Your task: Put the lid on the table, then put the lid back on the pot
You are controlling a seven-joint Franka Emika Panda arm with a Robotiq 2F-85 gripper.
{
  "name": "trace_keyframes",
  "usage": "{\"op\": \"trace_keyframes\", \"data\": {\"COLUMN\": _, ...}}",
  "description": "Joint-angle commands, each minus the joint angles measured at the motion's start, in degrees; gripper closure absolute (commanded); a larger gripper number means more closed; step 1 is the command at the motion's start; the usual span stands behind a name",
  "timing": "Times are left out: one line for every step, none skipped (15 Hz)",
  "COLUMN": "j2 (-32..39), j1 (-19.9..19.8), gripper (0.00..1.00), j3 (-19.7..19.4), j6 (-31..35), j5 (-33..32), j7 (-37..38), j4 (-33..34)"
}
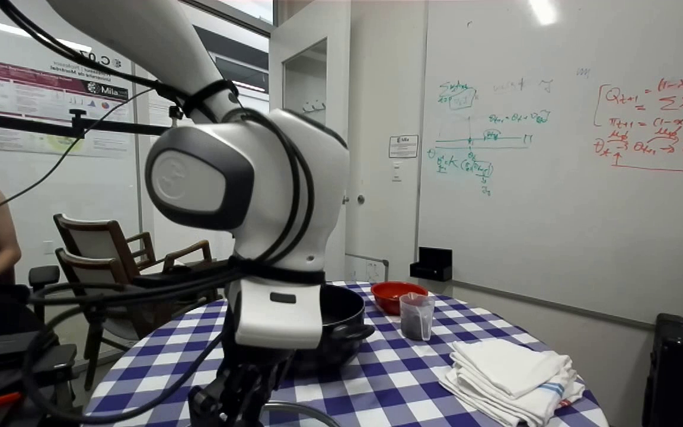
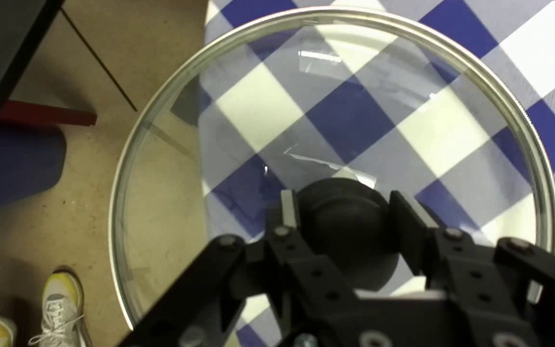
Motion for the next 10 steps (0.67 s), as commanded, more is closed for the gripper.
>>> {"op": "trace_keyframes", "data": {"j2": -8.97, "j1": 1.01, "gripper": 0.76, "j3": -2.68, "j6": -1.85, "j5": -7.31, "j7": 2.76, "j4": -0.98}}
{"op": "trace_keyframes", "data": {"j2": -10.85, "j1": 1.29, "gripper": 0.76, "j3": -2.81, "j6": -2.46, "j5": -9.49, "j7": 3.25, "j4": -0.54}}
{"op": "trace_keyframes", "data": {"j2": -12.6, "j1": 1.52, "gripper": 0.76, "j3": -2.59, "j6": -2.89, "j5": -11.51, "j7": 3.59, "j4": -0.11}}
{"op": "trace_keyframes", "data": {"j2": -14.35, "j1": 1.53, "gripper": 0.76, "j3": -1.92, "j6": -3.53, "j5": -12.71, "j7": 3.33, "j4": 0.42}}
{"op": "trace_keyframes", "data": {"j2": -15.78, "j1": 1.88, "gripper": 0.76, "j3": -1.16, "j6": -4.08, "j5": -14.21, "j7": 3.34, "j4": 1.08}}
{"op": "trace_keyframes", "data": {"j2": -16.84, "j1": 2.34, "gripper": 0.76, "j3": -0.24, "j6": -4.6, "j5": -15.64, "j7": 3.47, "j4": 1.9}}
{"op": "trace_keyframes", "data": {"j2": -17.41, "j1": 2.87, "gripper": 0.76, "j3": 0.96, "j6": -5.2, "j5": -16.63, "j7": 3.21, "j4": 2.79}}
{"op": "trace_keyframes", "data": {"j2": -17.75, "j1": 3.54, "gripper": 0.76, "j3": 2.36, "j6": -5.67, "j5": -17.35, "j7": 2.86, "j4": 3.5}}
{"op": "trace_keyframes", "data": {"j2": -18.2, "j1": 4.09, "gripper": 0.76, "j3": 3.67, "j6": -6.09, "j5": -17.73, "j7": 2.33, "j4": 4.11}}
{"op": "trace_keyframes", "data": {"j2": -17.99, "j1": 4.97, "gripper": 0.76, "j3": 5.21, "j6": -5.97, "j5": -17.8, "j7": 1.95, "j4": 4.68}}
